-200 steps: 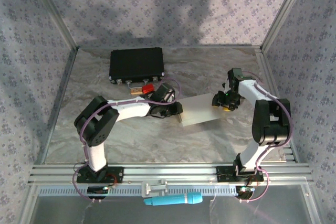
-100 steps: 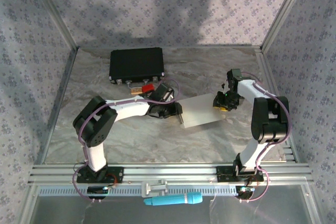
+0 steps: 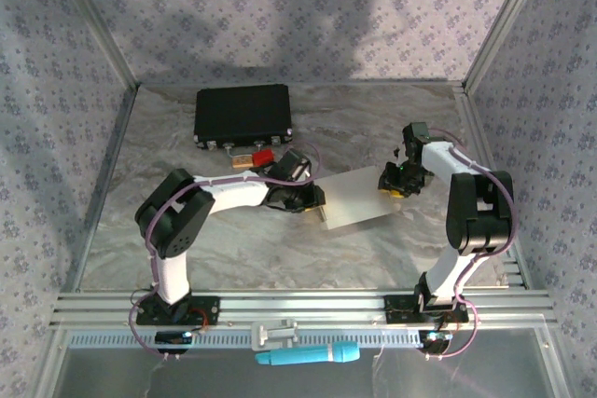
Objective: Fold the paper box
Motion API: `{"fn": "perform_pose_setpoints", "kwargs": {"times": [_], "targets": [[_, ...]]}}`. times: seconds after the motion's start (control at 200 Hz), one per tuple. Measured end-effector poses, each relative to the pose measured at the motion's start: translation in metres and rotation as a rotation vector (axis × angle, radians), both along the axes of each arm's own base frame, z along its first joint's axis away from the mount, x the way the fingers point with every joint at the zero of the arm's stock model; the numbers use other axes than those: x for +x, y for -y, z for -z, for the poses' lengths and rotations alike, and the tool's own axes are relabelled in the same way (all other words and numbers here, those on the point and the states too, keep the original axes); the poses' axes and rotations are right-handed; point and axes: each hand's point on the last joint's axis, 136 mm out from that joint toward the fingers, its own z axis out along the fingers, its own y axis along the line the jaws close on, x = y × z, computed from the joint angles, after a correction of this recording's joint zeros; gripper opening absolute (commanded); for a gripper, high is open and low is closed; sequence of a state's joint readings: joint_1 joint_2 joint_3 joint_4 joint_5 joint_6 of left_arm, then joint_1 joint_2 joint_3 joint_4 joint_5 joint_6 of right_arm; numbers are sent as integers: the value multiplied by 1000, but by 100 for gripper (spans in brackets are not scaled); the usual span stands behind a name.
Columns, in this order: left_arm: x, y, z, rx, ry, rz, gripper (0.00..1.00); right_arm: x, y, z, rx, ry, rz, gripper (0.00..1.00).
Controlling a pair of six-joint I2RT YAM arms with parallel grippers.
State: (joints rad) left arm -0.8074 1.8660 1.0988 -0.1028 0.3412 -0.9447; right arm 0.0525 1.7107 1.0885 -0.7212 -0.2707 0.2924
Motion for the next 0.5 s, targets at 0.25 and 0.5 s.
{"fn": "perform_pose_setpoints", "kwargs": {"times": [0.25, 0.5], "targets": [[0, 2, -1, -11, 0, 2, 17, 0, -1, 0, 7, -2, 5, 35], [2, 3, -2, -18, 11, 5, 9, 1, 1, -4, 73, 28, 40, 55]]}}
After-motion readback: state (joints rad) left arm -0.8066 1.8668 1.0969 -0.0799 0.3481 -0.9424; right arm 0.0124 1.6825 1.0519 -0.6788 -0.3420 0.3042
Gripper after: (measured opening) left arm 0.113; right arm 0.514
